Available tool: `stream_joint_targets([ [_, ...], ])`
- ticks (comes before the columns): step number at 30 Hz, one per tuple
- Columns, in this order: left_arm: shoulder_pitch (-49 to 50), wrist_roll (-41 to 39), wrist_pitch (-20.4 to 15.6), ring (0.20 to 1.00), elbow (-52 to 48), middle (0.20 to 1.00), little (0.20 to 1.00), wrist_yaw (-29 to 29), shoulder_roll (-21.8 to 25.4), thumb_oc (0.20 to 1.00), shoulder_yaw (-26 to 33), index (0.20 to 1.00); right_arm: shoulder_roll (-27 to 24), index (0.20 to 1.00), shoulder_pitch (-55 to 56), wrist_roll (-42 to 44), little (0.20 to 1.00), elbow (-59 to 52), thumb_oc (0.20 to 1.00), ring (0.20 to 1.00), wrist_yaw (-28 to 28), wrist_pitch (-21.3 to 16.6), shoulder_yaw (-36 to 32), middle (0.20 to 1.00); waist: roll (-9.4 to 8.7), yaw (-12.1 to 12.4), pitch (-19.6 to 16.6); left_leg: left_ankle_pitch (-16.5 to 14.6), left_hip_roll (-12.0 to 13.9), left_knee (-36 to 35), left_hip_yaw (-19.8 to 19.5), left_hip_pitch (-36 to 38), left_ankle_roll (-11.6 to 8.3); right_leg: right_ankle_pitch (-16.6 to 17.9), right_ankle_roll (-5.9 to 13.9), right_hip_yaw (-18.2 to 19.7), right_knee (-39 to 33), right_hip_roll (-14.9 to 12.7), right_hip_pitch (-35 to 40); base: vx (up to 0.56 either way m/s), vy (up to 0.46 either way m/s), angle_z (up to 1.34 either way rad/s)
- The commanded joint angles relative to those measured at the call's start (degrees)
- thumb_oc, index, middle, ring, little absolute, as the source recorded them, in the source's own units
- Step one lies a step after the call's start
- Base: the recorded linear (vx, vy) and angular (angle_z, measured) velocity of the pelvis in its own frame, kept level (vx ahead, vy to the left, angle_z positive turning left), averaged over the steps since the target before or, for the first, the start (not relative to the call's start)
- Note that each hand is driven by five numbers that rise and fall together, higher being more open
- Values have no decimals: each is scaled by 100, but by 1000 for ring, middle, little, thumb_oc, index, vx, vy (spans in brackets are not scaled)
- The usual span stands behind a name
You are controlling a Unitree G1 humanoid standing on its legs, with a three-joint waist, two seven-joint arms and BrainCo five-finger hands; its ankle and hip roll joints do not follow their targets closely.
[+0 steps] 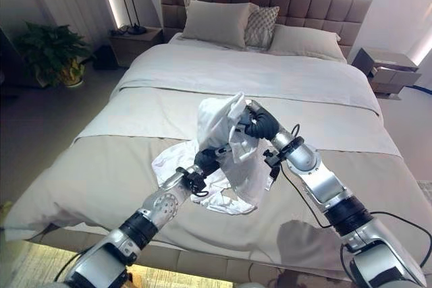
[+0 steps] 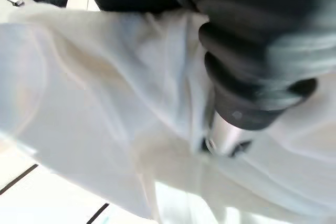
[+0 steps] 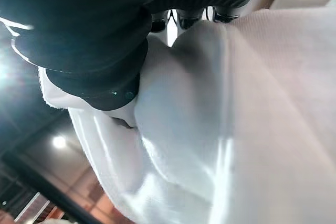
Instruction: Pick up clothes into the bucket
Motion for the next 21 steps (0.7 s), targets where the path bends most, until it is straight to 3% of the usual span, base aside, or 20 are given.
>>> stream_joint_targets([
  [1,-443,-1,-468,200,355,200,200,163,-194,200,191,200,275,200,-249,274,200,-228,200,200,-26,-298,-432,200,-218,173,20,-386,51,280,9,78,-121,-209,440,-351,360,-471,135,0,0,0],
  [7,-354,206,-663,200,241,200,200,456,-174,200,343,200,368,200,-96,111,200,-212,200,200,-141,-301,-572,200,-242,253,42,-379,57,299,-60,53,-122,-225,428,-411,362,-469,166,1,-4,1],
  [9,-333,224,-709,200,196,200,200,537,-172,200,386,200,426,614,-40,116,614,-195,614,614,-182,-289,-620,614,-249,271,51,-379,58,309,-75,46,-124,-230,424,-428,361,-464,176,4,-17,5],
  [10,-324,232,-747,200,153,200,200,585,-163,200,423,200,461,1000,-17,102,1000,-190,1000,1000,-207,-286,-656,1000,-254,286,59,-378,59,311,-84,44,-124,-230,422,-432,363,-459,181,0,0,0],
  [21,-114,427,-964,200,-301,200,200,896,67,200,771,200,698,1000,251,168,1000,-54,1000,1000,-324,-264,-906,1000,-263,403,132,-371,76,342,-154,13,-123,-267,394,-504,384,-434,199,0,0,0],
])
